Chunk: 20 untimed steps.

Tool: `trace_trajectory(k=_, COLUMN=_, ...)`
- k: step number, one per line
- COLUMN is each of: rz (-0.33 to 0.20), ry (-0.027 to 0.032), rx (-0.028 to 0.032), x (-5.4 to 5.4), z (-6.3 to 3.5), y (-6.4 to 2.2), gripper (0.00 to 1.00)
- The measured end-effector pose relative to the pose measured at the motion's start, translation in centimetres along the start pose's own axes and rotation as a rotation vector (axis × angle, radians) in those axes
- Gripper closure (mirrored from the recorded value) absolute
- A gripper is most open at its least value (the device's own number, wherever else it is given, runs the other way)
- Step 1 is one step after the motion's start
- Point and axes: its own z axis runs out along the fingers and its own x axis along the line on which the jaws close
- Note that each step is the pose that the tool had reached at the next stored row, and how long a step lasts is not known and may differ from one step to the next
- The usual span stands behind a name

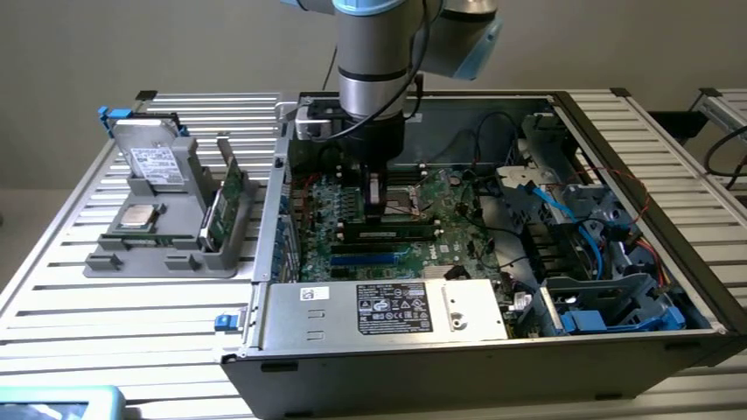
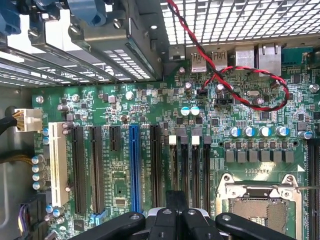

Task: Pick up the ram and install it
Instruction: 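Press down the ram until it locks into place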

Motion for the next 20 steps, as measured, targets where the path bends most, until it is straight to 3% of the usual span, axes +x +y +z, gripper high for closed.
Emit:
trace_trajectory(k=13, rz=0.000, ry=0.0001, rx=-0.0001, x=-0.1, z=0.49, y=0.02, gripper=0.89)
trace_trajectory(k=20, rz=0.000, ry=0.0000, rx=0.0000, x=0.1, z=-0.79, y=-0.47, gripper=0.89)
